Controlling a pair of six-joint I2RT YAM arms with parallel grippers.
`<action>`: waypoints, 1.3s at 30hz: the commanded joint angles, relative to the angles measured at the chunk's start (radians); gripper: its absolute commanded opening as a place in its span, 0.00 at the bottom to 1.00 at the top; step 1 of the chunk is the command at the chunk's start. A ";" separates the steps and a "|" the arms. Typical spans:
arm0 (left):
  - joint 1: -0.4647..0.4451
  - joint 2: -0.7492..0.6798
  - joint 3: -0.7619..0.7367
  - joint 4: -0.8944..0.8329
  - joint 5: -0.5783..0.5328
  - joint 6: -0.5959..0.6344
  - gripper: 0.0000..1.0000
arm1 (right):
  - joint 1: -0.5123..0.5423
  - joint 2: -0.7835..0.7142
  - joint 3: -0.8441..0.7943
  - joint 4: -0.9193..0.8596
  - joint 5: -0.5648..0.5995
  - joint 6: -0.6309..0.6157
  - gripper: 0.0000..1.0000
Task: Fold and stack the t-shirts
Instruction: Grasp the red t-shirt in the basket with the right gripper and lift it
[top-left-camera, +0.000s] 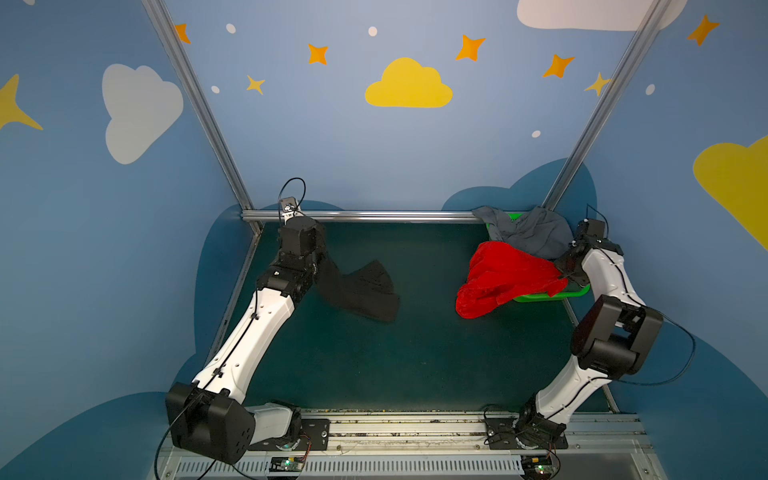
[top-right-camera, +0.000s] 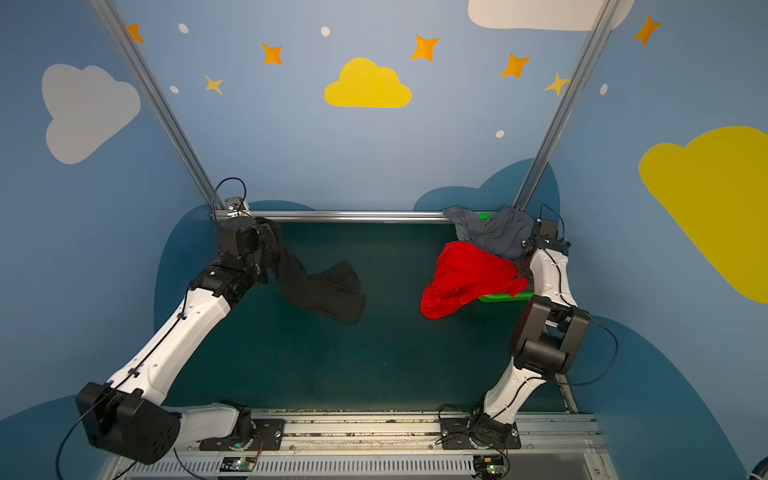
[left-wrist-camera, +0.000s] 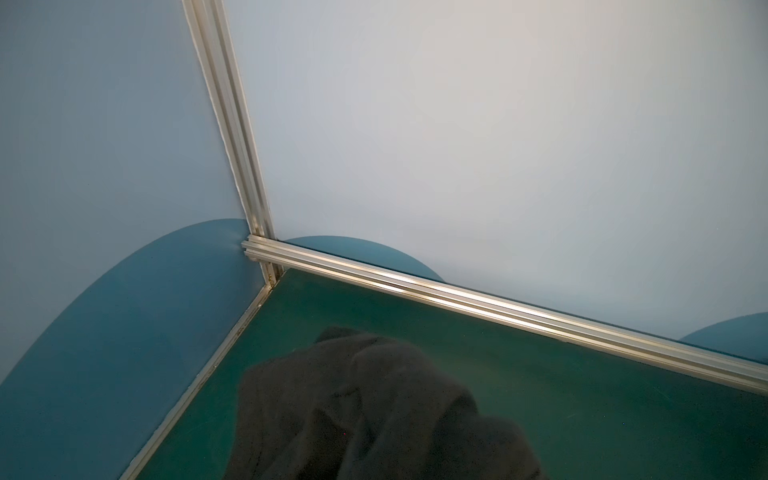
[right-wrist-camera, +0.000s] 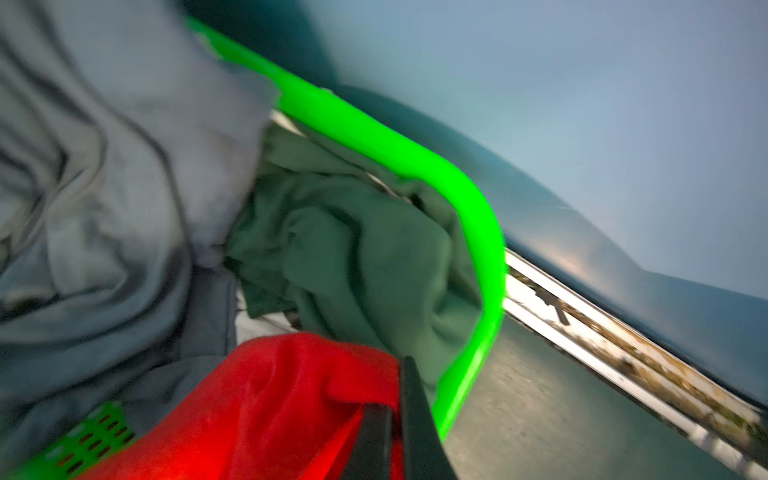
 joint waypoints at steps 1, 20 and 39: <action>0.004 -0.002 0.034 0.034 -0.031 0.006 0.03 | -0.038 -0.038 0.000 0.041 0.032 0.025 0.00; -0.014 -0.148 -0.158 -0.004 0.136 -0.216 1.00 | 0.250 -0.311 -0.281 0.087 -0.265 -0.152 0.96; -0.050 -0.207 -0.243 -0.032 0.263 -0.306 1.00 | 0.552 -0.208 -0.566 0.120 -0.220 -0.019 0.96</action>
